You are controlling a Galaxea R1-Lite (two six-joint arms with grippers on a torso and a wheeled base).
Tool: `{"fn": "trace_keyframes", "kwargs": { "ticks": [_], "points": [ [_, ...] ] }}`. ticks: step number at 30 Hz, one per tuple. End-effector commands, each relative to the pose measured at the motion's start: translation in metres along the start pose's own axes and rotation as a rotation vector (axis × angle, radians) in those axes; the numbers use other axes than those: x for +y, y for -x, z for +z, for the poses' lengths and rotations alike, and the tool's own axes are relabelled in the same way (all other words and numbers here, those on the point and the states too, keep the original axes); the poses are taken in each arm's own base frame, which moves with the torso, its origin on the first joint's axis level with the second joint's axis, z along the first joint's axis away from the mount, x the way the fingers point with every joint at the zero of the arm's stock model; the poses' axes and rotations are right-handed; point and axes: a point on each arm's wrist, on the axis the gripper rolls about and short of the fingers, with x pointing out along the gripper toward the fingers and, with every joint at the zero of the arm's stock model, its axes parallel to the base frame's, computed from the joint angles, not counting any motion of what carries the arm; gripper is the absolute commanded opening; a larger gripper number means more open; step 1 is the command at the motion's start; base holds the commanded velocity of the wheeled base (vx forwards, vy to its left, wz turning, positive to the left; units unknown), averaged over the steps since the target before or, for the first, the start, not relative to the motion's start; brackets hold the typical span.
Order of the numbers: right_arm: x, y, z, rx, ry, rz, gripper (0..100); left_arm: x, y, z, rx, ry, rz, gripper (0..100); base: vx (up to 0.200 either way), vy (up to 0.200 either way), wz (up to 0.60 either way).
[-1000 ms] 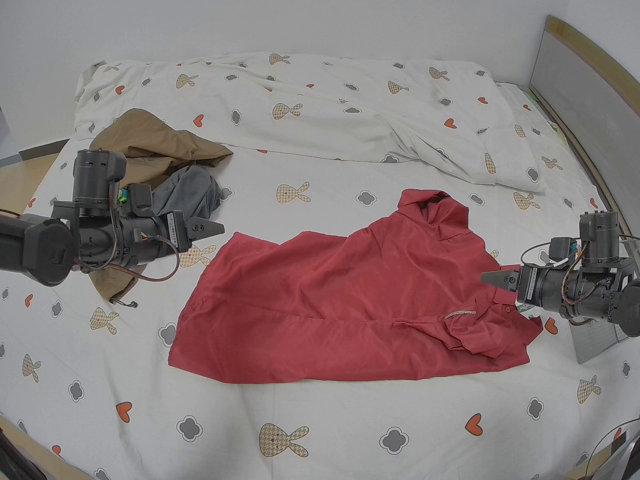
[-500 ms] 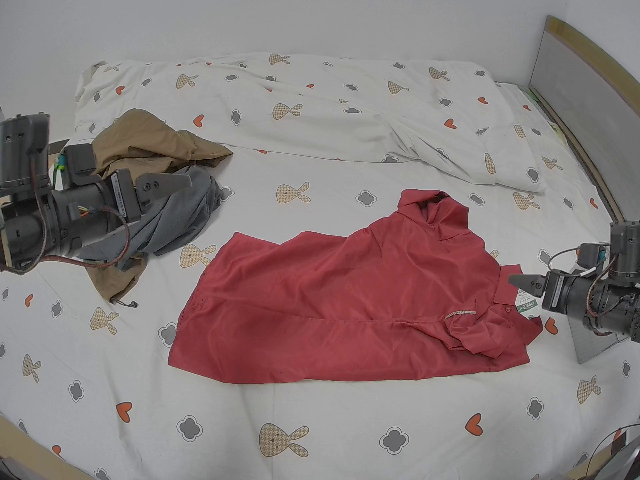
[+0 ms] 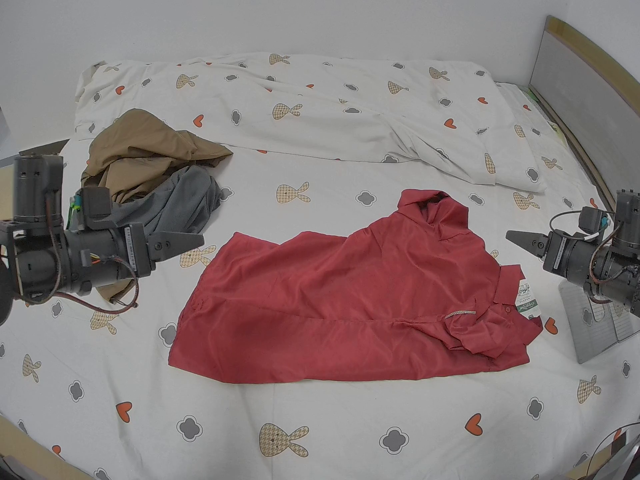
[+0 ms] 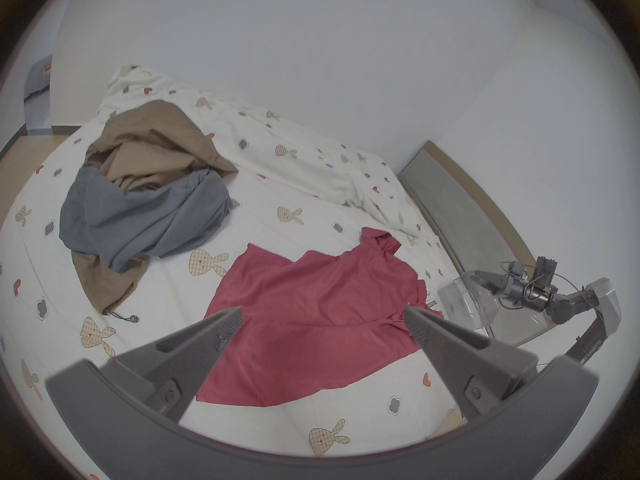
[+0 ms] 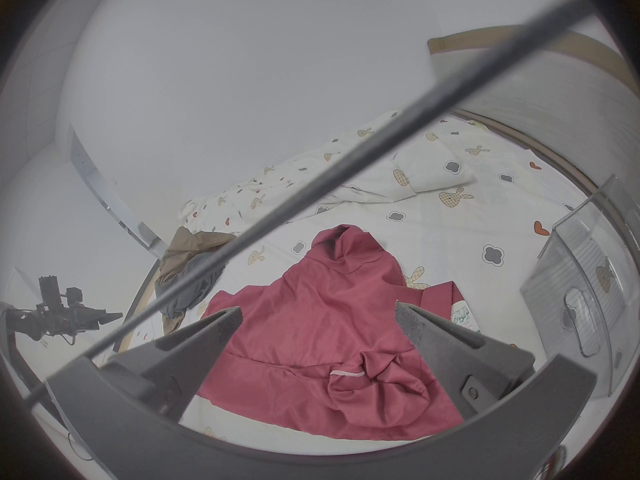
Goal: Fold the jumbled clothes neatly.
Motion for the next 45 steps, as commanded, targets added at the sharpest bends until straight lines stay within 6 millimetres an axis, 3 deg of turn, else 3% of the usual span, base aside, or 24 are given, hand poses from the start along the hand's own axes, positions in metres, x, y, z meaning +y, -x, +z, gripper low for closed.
{"fn": "trace_keyframes", "kwargs": {
  "ticks": [1, 4, 9, 12, 16, 19, 21, 22, 23, 27, 32, 34, 36, 45],
  "points": [
    [-0.030, -0.048, -0.005, 0.098, -0.017, -0.032, 100, 0.035, -0.063, -0.007, 0.090, 0.043, 0.049, 100, 0.000, 0.000, 0.00],
    [-0.039, -0.070, -0.015, 0.152, -0.001, -0.052, 100, 0.047, -0.080, -0.010, 0.116, 0.054, 0.065, 100, 0.000, 0.000, 0.00],
    [-0.044, -0.096, -0.010, 0.161, -0.001, -0.014, 100, 0.057, -0.081, -0.010, 0.123, 0.071, 0.063, 100, 0.000, 0.000, 0.00],
    [-0.043, -0.100, -0.003, 0.153, 0.000, 0.044, 100, 0.062, -0.081, -0.018, 0.148, 0.088, 0.057, 100, 0.000, 0.000, 0.00],
    [-0.037, -0.088, -0.011, 0.177, 0.013, 0.045, 100, 0.061, -0.086, -0.035, 0.198, 0.063, 0.058, 100, 0.000, 0.000, 0.00],
    [-0.021, -0.053, -0.033, 0.209, 0.177, 0.003, 100, 0.059, -0.089, -0.064, 0.275, -0.054, 0.094, 100, 0.000, 0.000, 0.00],
    [-0.019, -0.049, -0.038, 0.221, 0.207, -0.009, 100, 0.059, -0.089, -0.067, 0.281, -0.082, 0.105, 100, 0.000, 0.000, 0.00],
    [-0.004, -0.031, -0.081, 0.323, 0.419, -0.108, 100, 0.053, -0.087, -0.094, 0.323, -0.280, 0.146, 100, 0.000, 0.000, 0.00],
    [0.001, -0.024, -0.095, 0.358, 0.500, -0.149, 100, 0.048, -0.087, -0.103, 0.332, -0.356, 0.154, 100, 0.000, 0.000, 0.00],
    [0.005, -0.012, -0.126, 0.445, 0.674, -0.272, 100, 0.031, -0.092, -0.132, 0.356, -0.491, 0.180, 100, 0.000, 0.000, 0.00],
    [-0.001, -0.009, -0.137, 0.512, 0.733, -0.282, 100, 0.028, -0.103, -0.145, 0.383, -0.539, 0.250, 100, 0.000, 0.000, 0.00],
    [-0.005, -0.013, -0.154, 0.593, 0.792, -0.321, 100, 0.030, -0.115, -0.164, 0.458, -0.686, 0.316, 100, 0.000, 0.000, 0.00],
    [-0.006, -0.019, -0.159, 0.614, 0.808, -0.342, 100, 0.031, -0.120, -0.171, 0.468, -0.722, 0.311, 100, 0.000, 0.000, 0.00],
    [-0.015, -0.051, -0.183, 0.570, 0.814, -0.377, 100, 0.033, -0.125, -0.179, 0.422, -0.732, 0.305, 100, 0.000, 0.000, 0.00]
  ]
}}
